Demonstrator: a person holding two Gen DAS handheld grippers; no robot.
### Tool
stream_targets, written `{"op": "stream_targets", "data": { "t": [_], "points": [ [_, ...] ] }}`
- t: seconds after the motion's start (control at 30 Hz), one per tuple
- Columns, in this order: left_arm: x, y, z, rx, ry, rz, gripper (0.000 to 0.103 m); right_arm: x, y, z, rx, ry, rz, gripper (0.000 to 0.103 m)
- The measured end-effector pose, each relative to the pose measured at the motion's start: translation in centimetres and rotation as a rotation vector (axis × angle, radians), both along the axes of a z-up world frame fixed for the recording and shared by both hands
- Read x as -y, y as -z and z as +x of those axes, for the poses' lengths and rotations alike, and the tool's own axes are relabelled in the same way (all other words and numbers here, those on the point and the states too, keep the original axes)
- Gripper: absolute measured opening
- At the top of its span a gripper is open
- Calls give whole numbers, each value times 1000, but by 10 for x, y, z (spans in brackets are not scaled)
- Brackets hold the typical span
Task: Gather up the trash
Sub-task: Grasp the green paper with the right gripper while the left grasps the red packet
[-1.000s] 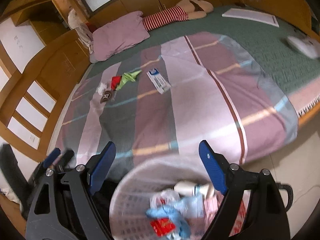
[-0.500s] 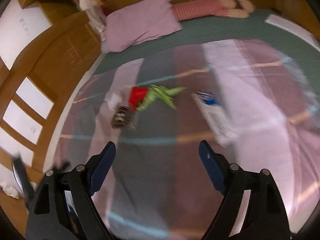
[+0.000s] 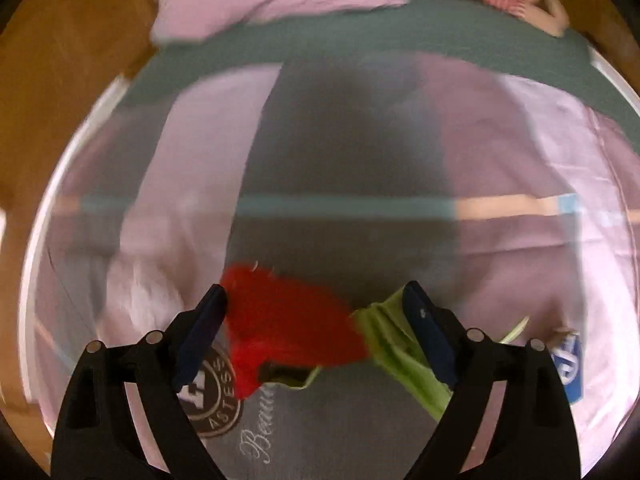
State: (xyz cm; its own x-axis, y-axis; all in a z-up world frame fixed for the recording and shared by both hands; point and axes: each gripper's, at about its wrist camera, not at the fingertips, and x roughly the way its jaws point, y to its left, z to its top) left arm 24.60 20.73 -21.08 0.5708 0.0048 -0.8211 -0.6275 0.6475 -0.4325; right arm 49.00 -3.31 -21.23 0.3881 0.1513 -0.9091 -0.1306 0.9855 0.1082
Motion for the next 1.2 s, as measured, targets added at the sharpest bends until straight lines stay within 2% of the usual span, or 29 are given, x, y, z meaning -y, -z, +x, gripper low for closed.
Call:
{"op": "stream_targets", "data": {
  "t": [0.07, 0.1, 0.13, 0.17, 0.3, 0.33, 0.37, 0.4, 0.43, 0.47, 0.57, 0.67, 0.77, 0.97, 1.0, 1.03, 1.07, 1.13, 1.2],
  "points": [
    [-7, 2, -4, 1, -44, -21, 91, -7, -1, -16, -6, -87, -11, 60],
    [-9, 2, -8, 6, -71, -31, 91, -9, -4, -28, -19, -138, -4, 55],
    [-12, 1, -11, 11, -83, -35, 91, -9, -6, -37, -32, -169, 3, 43],
    [-14, 1, -13, 16, -96, -36, 91, -8, -10, -52, -53, -207, 25, 41],
    [-19, -1, -21, 34, -153, -33, 91, -3, -28, -121, -126, -382, 136, 41],
    [-19, 0, -22, 30, -154, -38, 91, -3, -32, -140, -136, -434, 137, 47],
    [-19, 1, -21, 23, -149, -41, 91, -2, -38, -159, -127, -472, 126, 61],
    [-18, 3, -20, 14, -140, -42, 91, 1, -43, -171, -103, -481, 119, 68],
    [-16, 4, -19, 6, -130, -42, 91, 11, -54, -185, -57, -470, 133, 79],
    [-14, 4, -17, 1, -123, -40, 92, 18, -60, -190, -35, -455, 163, 83],
    [-11, 5, -16, -8, -113, -26, 92, 51, -70, -188, 5, -336, 266, 83],
    [-9, 10, -14, -25, -104, -35, 92, 63, -62, -170, 10, -187, 235, 83],
    [-8, 17, -11, -48, -94, -63, 92, 52, -53, -147, 1, -124, 258, 83],
    [-7, 21, -9, -65, -91, -64, 92, 8, -17, -95, 7, -36, 135, 83],
    [-5, 22, -7, -67, -75, -59, 92, 7, -10, -88, -1, -16, 111, 82],
    [-2, 22, -4, -70, -47, -61, 92, 6, 0, -81, -19, 9, 100, 60],
    [2, 23, 1, -73, -4, -66, 92, 8, 8, -75, -39, 17, 105, 42],
    [8, 22, 5, -66, 41, -68, 92, 18, 7, -77, -14, 35, 126, 33],
    [19, 22, 12, -49, 114, -86, 92, 27, 1, -84, 8, 36, 114, 32]
  ]
}}
